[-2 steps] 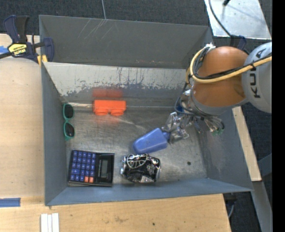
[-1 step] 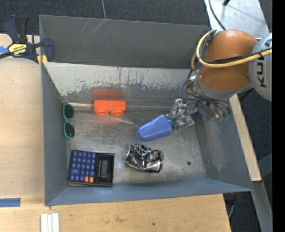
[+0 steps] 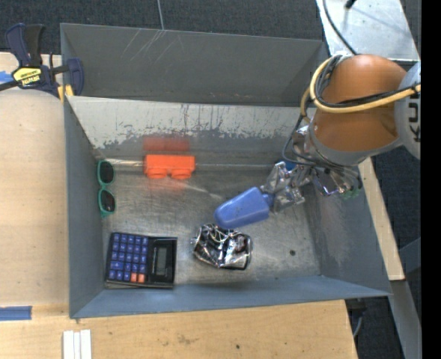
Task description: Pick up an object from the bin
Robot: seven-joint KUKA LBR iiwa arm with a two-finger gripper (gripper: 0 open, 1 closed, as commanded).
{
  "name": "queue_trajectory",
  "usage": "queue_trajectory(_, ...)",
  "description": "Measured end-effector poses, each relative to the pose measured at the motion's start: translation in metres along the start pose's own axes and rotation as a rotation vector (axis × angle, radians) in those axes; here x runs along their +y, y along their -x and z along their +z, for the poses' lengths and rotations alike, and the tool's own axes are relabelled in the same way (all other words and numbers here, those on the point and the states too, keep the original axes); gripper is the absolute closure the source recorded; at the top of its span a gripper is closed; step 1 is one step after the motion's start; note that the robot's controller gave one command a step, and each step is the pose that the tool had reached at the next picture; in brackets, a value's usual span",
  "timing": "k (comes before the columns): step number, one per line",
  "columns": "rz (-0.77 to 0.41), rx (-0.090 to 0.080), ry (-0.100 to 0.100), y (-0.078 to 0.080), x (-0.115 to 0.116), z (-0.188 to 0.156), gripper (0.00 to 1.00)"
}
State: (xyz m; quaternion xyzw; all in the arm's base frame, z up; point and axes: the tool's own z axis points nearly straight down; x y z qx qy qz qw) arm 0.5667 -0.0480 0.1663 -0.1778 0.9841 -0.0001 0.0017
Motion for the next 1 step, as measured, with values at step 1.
queue_trajectory(1, 0.0, 0.003, 0.001, 0.0246, 0.0128, -0.0561, 1.0)
